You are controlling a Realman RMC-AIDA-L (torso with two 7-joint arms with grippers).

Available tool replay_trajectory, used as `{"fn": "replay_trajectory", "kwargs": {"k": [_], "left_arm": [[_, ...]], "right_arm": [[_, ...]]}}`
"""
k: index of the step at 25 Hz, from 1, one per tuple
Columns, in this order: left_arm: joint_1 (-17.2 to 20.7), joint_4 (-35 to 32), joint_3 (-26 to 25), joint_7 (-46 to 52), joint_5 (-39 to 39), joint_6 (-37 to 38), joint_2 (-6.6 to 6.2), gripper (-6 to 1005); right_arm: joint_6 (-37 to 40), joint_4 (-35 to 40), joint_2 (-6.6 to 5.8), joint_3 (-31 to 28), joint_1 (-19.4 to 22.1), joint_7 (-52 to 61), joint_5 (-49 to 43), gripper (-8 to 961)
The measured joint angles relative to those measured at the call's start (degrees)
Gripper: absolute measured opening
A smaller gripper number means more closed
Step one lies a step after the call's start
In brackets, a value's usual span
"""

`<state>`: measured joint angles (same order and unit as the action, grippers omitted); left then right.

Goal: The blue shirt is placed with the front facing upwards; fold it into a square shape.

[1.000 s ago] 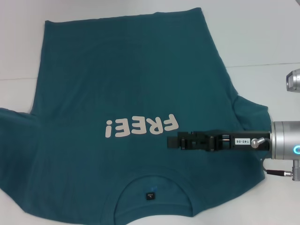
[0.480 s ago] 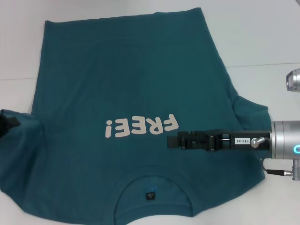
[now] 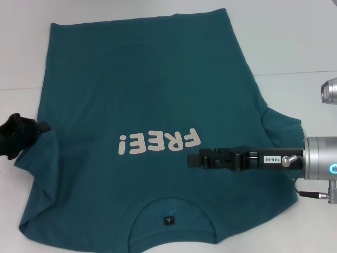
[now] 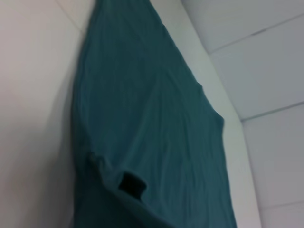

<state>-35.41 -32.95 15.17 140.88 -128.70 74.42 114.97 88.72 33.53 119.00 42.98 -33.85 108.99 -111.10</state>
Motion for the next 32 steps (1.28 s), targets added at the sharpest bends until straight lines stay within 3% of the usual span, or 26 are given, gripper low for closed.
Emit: {"fn": "replay_trajectory", "kwargs": {"k": [7, 14, 20, 25, 32], "left_arm": [[-2.54, 3.76, 4.19, -1.14, 0.13, -6.96, 0.93, -1], [-4.39, 3.46, 7.14, -3.47, 0.13, -4.22, 1.24, -1], [-4.9, 2.16, 11.06, -3.3, 0.13, -4.6, 1.36, 100], [-3.86, 1.47, 10.66, -4.68, 3.38, -3.01, 1.54, 316], [0.72, -1.15, 10.56, -5.23, 9.01, 2.21, 1.08, 537]], "right_arm": [[-0.15, -0.05, 0.0, 0.01, 0.03, -0.01, 0.0, 928], [-0.44, -0.05, -0.04, 0.0, 0.29, -0.01, 0.0, 928], [-0.55, -0.01, -0.09, 0.0, 0.48, -0.01, 0.0, 928], [-0.97, -0.05, -0.16, 0.0, 0.59, -0.01, 0.0, 928], [-1.11, 0.2, -0.18, 0.0, 0.71, -0.03, -0.12, 928]]}}
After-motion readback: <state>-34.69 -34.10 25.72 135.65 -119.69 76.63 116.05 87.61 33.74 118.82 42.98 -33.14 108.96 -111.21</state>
